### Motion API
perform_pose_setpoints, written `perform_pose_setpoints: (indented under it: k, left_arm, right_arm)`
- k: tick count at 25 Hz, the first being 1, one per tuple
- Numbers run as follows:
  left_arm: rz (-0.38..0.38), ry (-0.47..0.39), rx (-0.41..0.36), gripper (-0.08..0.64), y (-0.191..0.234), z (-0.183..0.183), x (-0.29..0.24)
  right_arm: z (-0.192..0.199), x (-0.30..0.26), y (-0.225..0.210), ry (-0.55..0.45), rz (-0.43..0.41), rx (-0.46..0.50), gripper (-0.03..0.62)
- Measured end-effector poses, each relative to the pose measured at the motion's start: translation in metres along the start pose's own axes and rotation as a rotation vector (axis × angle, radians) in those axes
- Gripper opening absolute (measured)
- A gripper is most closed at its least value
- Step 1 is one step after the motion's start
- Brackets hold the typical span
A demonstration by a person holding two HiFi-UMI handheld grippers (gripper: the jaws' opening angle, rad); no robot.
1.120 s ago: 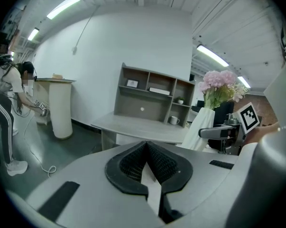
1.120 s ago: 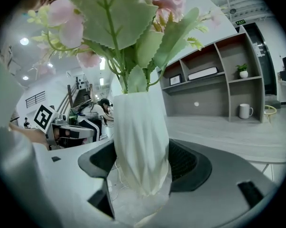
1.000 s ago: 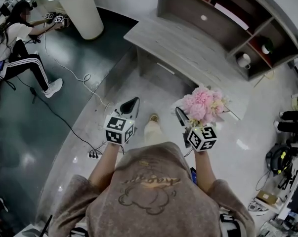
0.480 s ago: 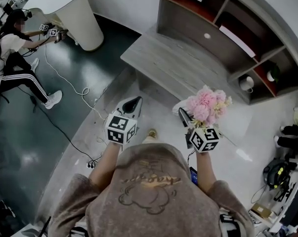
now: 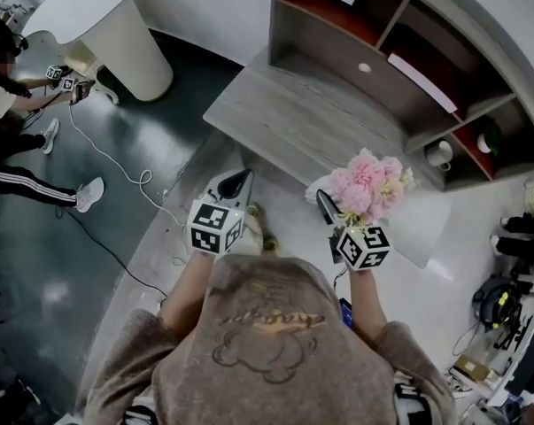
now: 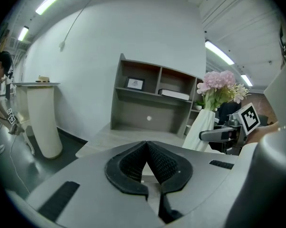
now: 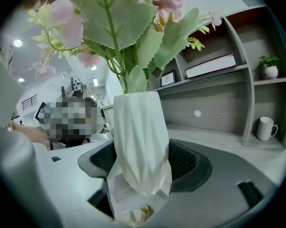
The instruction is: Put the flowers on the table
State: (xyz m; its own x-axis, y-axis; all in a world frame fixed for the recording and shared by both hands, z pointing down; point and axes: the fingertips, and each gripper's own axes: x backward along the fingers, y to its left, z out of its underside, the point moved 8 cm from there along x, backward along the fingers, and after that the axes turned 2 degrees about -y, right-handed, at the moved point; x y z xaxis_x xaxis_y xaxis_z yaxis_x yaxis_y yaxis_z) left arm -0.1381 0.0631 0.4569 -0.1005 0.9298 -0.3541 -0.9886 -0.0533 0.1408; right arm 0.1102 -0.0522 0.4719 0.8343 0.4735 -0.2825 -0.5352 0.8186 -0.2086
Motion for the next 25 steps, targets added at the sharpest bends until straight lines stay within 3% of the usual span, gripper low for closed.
perform_pose_setpoints:
  k: [15, 25]
  left_arm:
    - [0.293, 0.031, -0.103, 0.011, 0.051, -0.066, -0.132]
    - [0.436, 0.068, -0.14, 0.011, 0.057, -0.083, -0.178]
  right_arm:
    - [-0.043, -0.06, -0.035, -0.045, 0.239, -0.039, 0.334]
    - [-0.052, -0.07, -0.044, -0.064, 0.37, -0.075, 0.334]
